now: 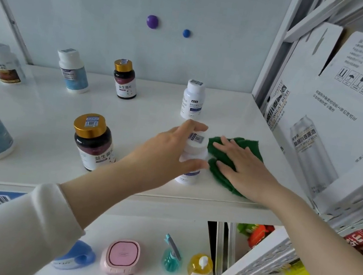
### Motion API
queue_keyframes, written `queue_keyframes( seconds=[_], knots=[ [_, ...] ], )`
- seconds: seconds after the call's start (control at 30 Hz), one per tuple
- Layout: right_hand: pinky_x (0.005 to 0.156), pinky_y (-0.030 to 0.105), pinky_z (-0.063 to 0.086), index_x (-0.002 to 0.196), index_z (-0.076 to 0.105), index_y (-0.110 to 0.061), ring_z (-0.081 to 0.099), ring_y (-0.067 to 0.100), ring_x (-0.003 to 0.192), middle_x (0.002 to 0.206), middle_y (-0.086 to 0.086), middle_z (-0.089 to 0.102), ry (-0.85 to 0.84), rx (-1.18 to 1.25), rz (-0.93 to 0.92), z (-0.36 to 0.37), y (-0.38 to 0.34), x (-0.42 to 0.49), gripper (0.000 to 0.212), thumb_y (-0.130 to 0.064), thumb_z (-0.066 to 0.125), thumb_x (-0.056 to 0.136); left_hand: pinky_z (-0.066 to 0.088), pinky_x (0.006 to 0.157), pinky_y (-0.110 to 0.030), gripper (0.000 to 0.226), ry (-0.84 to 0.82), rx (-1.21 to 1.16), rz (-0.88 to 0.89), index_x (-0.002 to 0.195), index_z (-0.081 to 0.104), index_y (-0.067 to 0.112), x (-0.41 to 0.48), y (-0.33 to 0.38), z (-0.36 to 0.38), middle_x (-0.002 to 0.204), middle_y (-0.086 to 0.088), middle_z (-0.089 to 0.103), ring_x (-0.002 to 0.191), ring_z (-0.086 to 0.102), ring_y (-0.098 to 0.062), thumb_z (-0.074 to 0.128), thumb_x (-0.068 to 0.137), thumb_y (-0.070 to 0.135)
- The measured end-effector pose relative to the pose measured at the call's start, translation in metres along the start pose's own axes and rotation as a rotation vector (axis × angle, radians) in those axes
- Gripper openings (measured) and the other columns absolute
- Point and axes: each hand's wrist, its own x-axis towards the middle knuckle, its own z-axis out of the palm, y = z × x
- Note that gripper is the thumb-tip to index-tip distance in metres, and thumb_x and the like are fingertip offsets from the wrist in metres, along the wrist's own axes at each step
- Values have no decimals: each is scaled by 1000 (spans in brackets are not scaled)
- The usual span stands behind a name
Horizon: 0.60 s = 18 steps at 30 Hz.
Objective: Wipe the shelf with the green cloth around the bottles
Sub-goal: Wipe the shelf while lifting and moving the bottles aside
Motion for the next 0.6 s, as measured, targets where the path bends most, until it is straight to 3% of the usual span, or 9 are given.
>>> queue_keyframes(
  seconds=[0.1,0.23,0.33,0.43,0.6],
  knots=[
    [119,29,-3,147,15,-30,-1,8,146,158,-8,1,21,-33,52,-3,6,15,51,-38,28,98,31,83,-18,69,-31,9,-34,137,23,37,-3,1,0,136,7,44,96,44,-10,58,79,48],
    [119,31,-3,147,14,-29,-2,10,146,159,-7,-1,22,-37,39,-1,13,29,52,-38,28,98,38,102,-29,84,12,-27,-90,139,21,37,5,6,-18,141,12,42,112,47,-5,44,64,68],
    [119,30,-4,147,14,-30,-3,8,146,158,-8,-1,30,-17,44,0,15,37,52,-39,27,98,39,97,-25,59,74,34,-56,136,31,35,42,4,-38,135,8,49,110,50,-8,51,83,50],
    [119,31,-5,147,16,-31,-3,8,146,158,-8,1,50,-7,58,-1,19,52,52,-40,28,97,34,94,-26,59,31,201,-1,140,28,32,95,-2,-46,137,-3,45,119,48,-19,54,88,39],
    [118,34,-5,147,17,-29,0,12,146,159,-5,4,87,-26,127,-10,44,90,53,-41,29,97,37,93,-32,55,-107,353,-6,137,34,27,155,-30,-43,131,-10,44,114,48,-27,56,88,34]
  ],
)
